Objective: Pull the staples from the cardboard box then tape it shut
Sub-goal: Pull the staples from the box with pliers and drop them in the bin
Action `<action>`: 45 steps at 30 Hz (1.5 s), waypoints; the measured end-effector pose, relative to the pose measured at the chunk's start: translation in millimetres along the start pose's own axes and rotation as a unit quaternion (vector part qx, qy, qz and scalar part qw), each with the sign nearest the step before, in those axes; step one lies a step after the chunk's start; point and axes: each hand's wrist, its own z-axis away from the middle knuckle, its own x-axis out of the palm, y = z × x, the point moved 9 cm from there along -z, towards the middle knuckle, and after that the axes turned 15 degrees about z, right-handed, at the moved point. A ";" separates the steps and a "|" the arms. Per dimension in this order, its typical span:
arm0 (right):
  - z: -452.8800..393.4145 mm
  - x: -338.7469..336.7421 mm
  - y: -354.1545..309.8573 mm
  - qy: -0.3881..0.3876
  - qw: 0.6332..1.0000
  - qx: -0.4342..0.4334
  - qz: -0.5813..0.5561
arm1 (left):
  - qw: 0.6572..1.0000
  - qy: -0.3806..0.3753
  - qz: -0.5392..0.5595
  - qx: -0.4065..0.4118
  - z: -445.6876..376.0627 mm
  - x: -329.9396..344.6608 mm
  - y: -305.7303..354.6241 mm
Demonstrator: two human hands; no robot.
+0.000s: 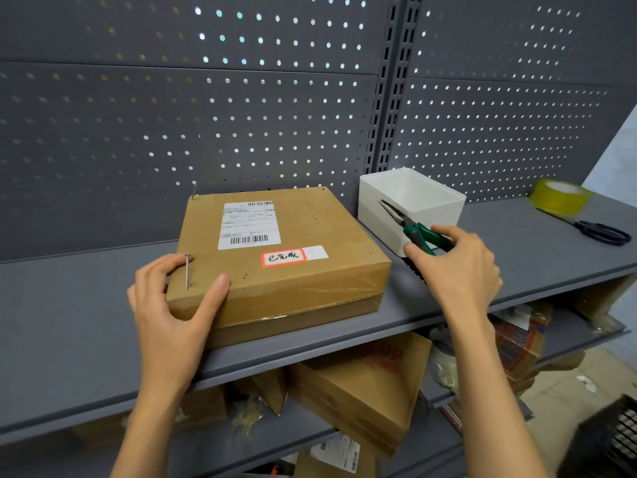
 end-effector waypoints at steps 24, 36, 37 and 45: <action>35.8 -10.9 -25.9 -0.067 0.992 -0.025 -0.103 | 1.000 0.002 0.025 -0.015 0.5 -2.8 -4.1; 121.4 2.3 -123.8 -0.260 0.932 -0.249 -0.035 | 1.000 0.001 0.020 0.016 0.0 -1.5 -2.4; 125.3 5.1 -127.0 -0.266 0.929 -0.257 -0.024 | 1.000 -0.001 0.018 0.020 0.0 -1.7 -2.7; 125.8 9.5 -129.9 -0.285 0.922 -0.262 -0.004 | 0.997 -0.030 0.068 -0.015 -1.2 0.0 -12.6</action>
